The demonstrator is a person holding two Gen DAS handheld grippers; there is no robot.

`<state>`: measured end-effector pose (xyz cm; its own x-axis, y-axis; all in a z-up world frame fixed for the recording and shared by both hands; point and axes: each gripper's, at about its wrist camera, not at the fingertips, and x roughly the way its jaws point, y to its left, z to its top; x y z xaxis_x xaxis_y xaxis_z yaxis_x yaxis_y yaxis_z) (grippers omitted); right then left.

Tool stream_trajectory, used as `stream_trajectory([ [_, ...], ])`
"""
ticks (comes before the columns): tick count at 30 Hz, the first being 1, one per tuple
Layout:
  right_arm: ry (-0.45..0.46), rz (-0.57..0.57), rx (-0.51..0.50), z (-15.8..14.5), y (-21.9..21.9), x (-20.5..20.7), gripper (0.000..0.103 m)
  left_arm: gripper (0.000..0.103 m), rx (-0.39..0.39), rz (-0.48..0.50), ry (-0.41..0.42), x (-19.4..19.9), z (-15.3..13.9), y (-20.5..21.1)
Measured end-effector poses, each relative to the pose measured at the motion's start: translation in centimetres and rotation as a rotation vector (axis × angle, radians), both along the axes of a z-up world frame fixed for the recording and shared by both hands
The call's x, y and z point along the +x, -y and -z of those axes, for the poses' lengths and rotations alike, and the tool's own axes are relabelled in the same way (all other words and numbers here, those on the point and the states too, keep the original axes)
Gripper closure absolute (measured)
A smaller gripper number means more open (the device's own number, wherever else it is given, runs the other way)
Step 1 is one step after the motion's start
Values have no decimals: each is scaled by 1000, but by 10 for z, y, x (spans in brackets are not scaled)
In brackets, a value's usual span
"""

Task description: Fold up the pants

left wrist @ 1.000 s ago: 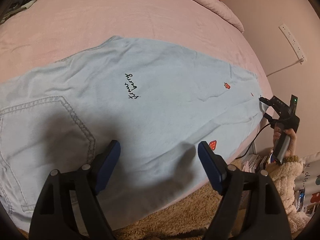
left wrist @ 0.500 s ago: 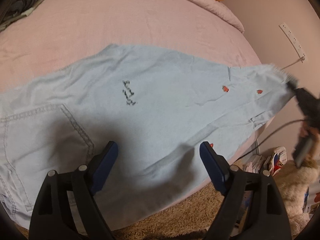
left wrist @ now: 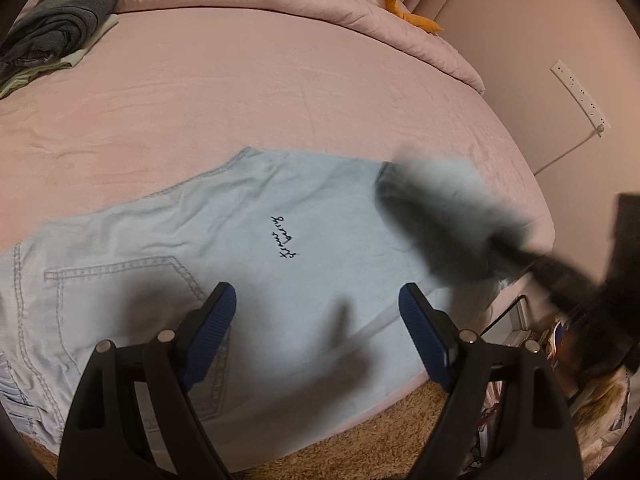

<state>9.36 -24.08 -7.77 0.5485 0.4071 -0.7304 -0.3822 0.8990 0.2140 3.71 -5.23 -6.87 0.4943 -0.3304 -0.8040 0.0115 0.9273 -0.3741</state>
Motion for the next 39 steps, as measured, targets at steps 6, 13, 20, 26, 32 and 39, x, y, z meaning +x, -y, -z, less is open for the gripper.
stream_trajectory([
  [6, -135, -40, -126, 46, -29, -6, 95, 20, -11, 10, -10, 5, 0, 0],
  [13, -179, -38, -39, 30, -10, -13, 47, 20, -106, 83, -46, 31, 3, 14],
  [20, -113, 121, -13, 11, 44, -29, 47, 33, -201, 177, -134, 65, 22, 50],
  [26, -127, 324, -3, 16, 91, -28, 47, 60, -168, 183, -121, 86, 32, 73],
  [32, -166, 420, 42, 26, 120, -23, 47, 93, -171, 156, -117, 78, 33, 78],
  [39, -177, 431, 68, 21, 116, -26, 47, 93, -94, 127, -58, 53, 7, 60],
])
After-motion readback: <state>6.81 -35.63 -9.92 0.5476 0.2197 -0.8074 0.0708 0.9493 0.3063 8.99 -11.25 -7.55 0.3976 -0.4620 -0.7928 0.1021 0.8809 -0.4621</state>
